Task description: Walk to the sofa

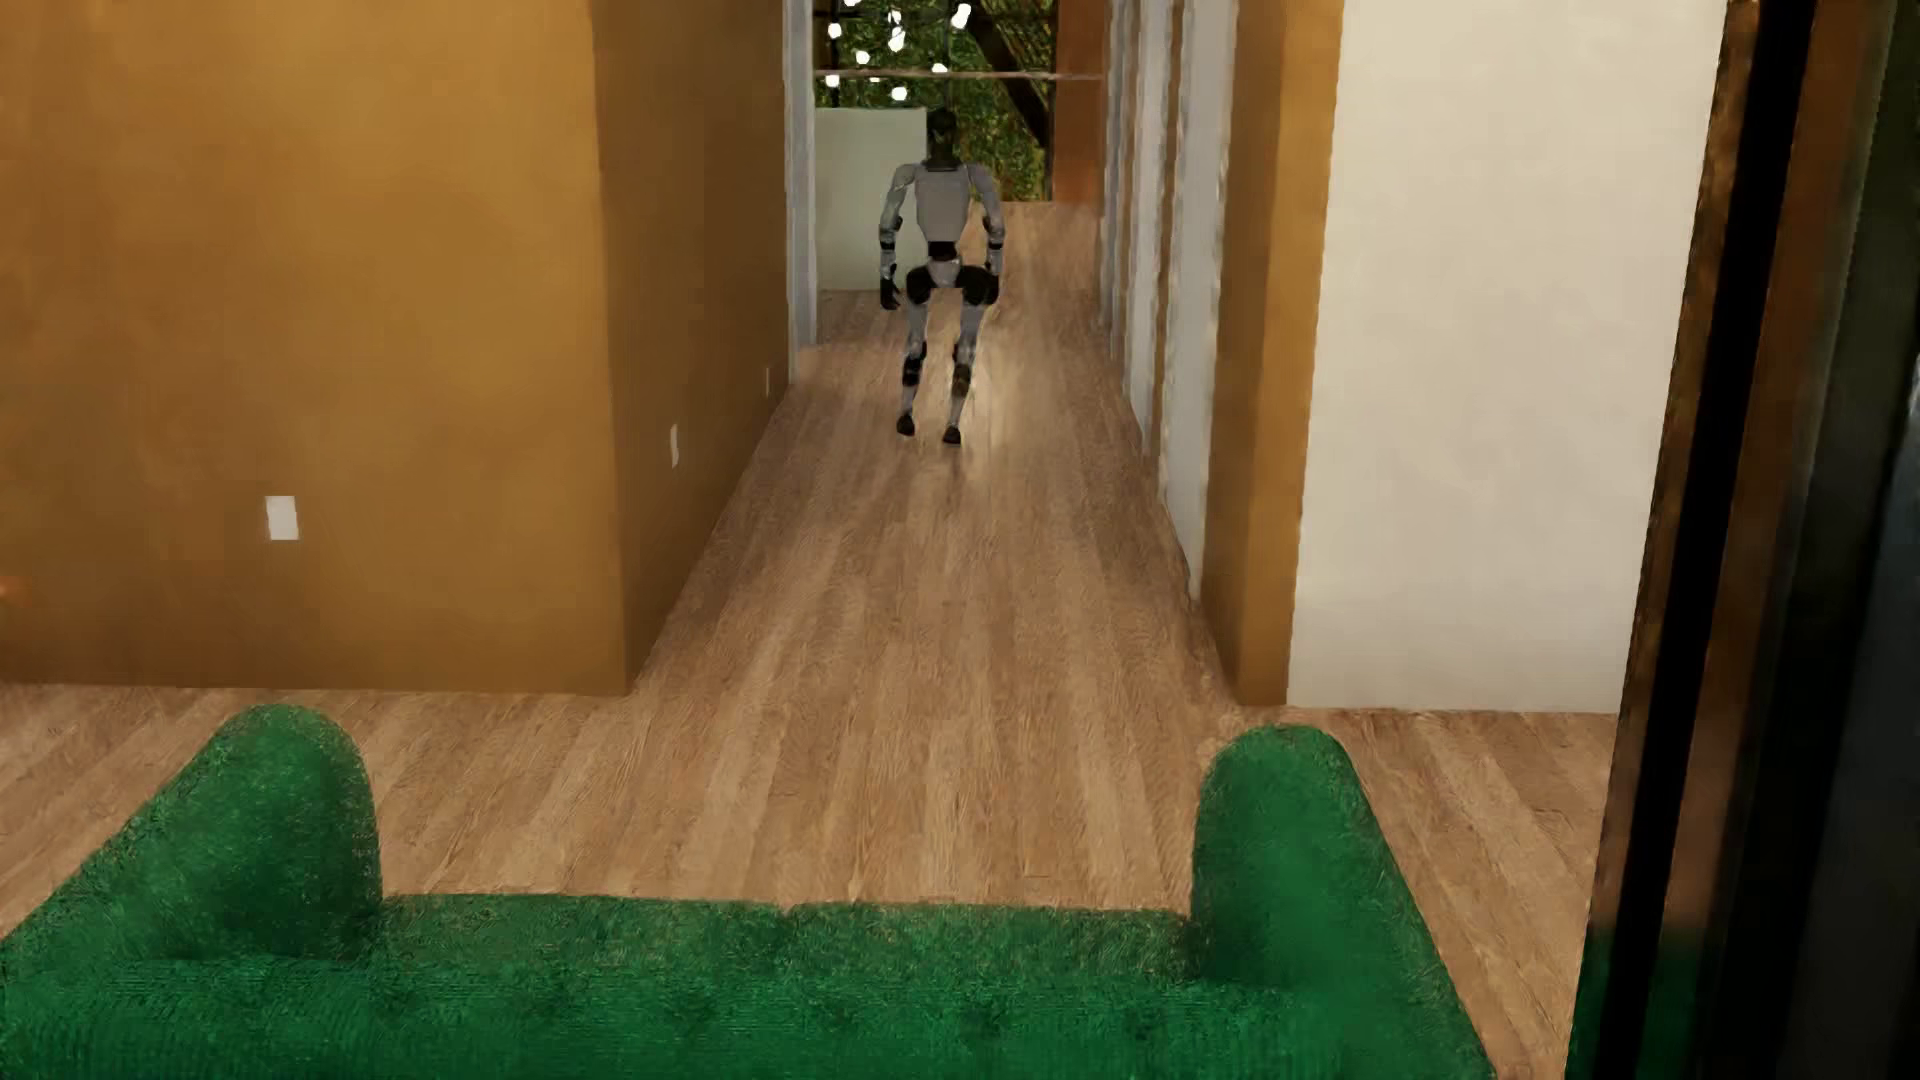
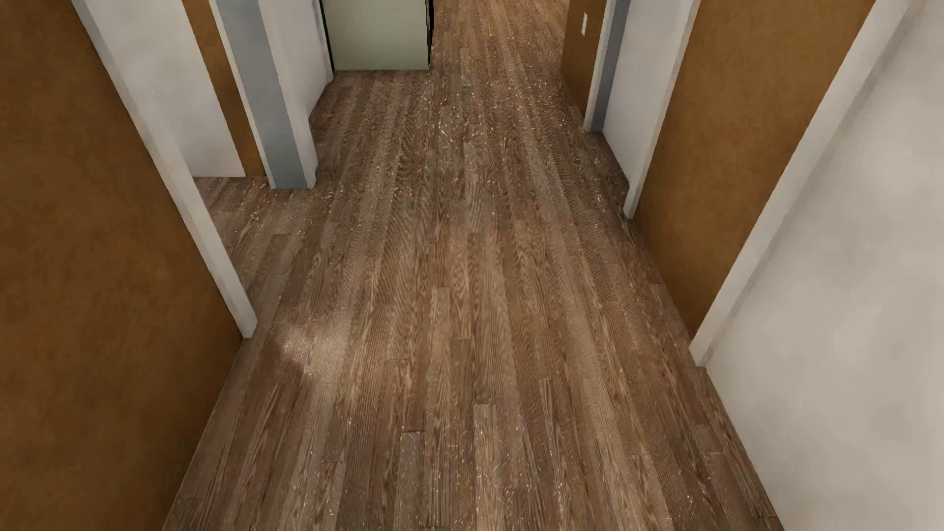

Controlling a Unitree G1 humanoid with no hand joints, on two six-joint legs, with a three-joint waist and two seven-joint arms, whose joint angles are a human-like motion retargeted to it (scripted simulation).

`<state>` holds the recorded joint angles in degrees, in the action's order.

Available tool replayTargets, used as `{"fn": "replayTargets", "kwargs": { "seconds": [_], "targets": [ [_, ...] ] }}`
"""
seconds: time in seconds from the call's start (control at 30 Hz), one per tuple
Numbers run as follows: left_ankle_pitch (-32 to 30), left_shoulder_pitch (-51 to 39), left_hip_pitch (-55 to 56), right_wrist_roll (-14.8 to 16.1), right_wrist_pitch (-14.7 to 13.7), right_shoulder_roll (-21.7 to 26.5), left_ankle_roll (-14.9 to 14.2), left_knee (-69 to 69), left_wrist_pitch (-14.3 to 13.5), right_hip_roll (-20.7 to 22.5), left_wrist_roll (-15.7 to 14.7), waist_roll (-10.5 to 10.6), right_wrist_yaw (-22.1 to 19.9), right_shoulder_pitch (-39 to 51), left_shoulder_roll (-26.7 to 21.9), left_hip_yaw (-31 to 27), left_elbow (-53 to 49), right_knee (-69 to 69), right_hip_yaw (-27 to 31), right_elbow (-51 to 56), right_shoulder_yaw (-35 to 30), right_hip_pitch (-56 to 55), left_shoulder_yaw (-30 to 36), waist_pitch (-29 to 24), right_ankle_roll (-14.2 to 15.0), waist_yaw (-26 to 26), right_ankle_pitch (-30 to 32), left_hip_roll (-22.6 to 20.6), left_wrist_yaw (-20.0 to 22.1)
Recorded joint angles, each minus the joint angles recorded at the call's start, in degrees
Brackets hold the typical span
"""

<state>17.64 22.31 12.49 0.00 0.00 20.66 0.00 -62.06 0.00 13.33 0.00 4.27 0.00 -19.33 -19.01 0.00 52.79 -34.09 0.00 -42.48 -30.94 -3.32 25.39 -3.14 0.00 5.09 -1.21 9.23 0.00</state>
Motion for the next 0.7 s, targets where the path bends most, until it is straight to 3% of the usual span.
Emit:
{"fn": "replayTargets", "kwargs": {
  "seconds": [0.07, 0.13, 0.2, 0.27, 0.33, 0.47, 0.6, 0.7],
  "targets": [
    [-4.46, 4.01, 4.35, 0.00, 0.00, 1.14, 0.00, 18.78, 0.00, -0.80, 0.00, -0.65, 0.00, 1.29, 0.15, 0.00, 1.10, -0.46, 0.00, 9.13, 5.51, 4.72, 0.12, 0.95, 0.00, 4.07, -5.61, 0.56, 0.00],
    [-6.72, 7.85, 7.42, 0.00, 0.00, 1.68, 0.00, 32.93, 0.00, -1.95, 0.00, 0.22, 0.00, 2.64, 0.97, 0.00, 0.59, -2.36, 0.00, 15.38, 10.56, 7.56, -0.44, 2.47, 0.00, 6.27, -10.59, 2.89, 0.00],
    [-5.70, 11.16, 8.06, 0.00, 0.00, 1.88, 0.00, 34.40, 0.00, -5.60, 0.00, 0.60, 0.00, 3.60, 1.44, 0.00, -0.69, -4.40, 0.00, 17.80, 12.63, 11.73, 0.69, 3.14, 0.00, 8.20, -14.31, 5.61, 0.00],
    [-11.57, 12.36, 8.98, 0.00, 0.00, 1.43, 0.00, 28.78, 0.00, -10.44, 0.00, 0.86, 0.00, 2.23, 1.39, 0.00, -0.93, -6.95, 0.00, 17.31, 13.77, 15.41, 3.70, 3.61, 0.00, 10.39, -14.43, 5.94, 0.00],
    [-19.14, 10.50, 11.21, 0.00, 0.00, -0.85, 0.00, 18.62, 0.00, -15.16, 0.00, 0.02, 0.00, 0.39, 1.93, 0.00, 1.88, -11.69, 0.00, 11.83, 15.12, 15.24, 5.29, 4.29, 0.00, 10.34, -10.14, 5.26, 0.00],
    [-9.85, 3.31, 5.72, 0.00, 0.00, -1.55, 0.00, 14.52, 0.00, -17.89, 0.00, -0.36, 0.00, 2.47, 0.18, 0.00, -1.01, -19.30, 0.00, -6.79, 4.03, 7.66, 2.98, 1.58, 0.00, 8.39, 10.65, 4.01, 0.00],
    [-5.42, 0.32, -0.42, 0.00, 0.00, 0.83, 0.00, 17.57, 0.00, -18.25, 0.00, -0.71, 0.00, -2.61, -3.84, 0.00, -10.90, -15.55, 0.00, -9.10, 4.66, 0.72, -6.35, 1.06, 0.00, 4.34, 30.80, 3.54, 0.00],
    [-3.09, 0.05, -3.84, 0.00, 0.00, 2.84, 0.00, 17.99, 0.00, -19.40, 0.00, -1.91, 0.00, -4.46, -4.98, 0.00, -11.46, -11.20, 0.00, -7.44, 5.96, 0.70, -18.35, 1.45, 0.00, 2.85, 31.21, 3.06, 0.00]
  ]
}}
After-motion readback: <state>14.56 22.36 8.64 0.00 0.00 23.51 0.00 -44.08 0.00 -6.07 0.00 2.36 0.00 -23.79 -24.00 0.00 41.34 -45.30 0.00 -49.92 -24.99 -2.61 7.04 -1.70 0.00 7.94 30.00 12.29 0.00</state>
